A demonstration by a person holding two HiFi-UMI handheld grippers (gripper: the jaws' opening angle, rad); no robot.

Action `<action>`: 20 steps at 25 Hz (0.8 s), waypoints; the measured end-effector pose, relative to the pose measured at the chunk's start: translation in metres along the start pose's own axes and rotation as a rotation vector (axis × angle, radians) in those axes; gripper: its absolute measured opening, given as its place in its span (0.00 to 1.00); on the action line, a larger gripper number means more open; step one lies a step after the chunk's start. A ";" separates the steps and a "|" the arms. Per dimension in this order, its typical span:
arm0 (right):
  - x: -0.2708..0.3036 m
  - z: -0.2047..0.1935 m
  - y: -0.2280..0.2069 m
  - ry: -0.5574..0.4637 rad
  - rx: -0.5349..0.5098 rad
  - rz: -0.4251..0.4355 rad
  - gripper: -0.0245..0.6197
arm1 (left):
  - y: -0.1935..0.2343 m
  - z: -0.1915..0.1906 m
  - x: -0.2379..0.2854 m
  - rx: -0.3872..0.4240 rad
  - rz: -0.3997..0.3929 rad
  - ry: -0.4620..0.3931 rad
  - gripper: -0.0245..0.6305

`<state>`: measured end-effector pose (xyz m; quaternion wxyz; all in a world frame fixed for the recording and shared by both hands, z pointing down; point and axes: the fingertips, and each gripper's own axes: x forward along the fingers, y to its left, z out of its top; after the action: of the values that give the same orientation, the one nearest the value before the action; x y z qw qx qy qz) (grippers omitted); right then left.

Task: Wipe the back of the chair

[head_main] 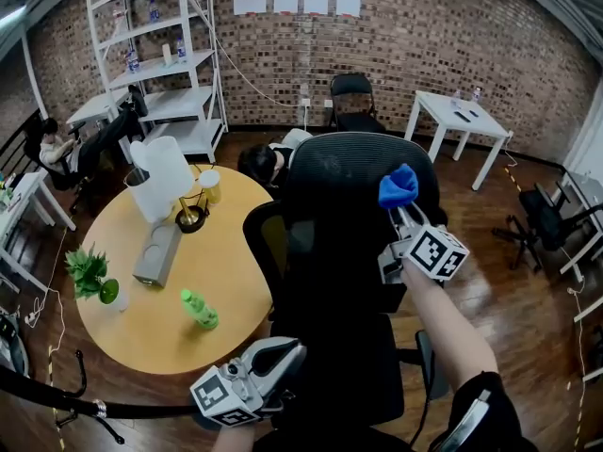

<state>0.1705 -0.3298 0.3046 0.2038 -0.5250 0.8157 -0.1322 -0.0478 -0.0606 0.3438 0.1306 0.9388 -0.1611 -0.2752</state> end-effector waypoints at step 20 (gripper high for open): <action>0.059 -0.127 0.138 0.195 0.145 0.355 0.12 | 0.004 0.026 -0.045 0.092 0.163 -0.047 0.03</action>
<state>-0.0218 -0.3259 0.3462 0.1814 -0.3418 0.8995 -0.2027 -0.0991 -0.0517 0.3457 0.1055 0.9208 -0.2526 -0.2780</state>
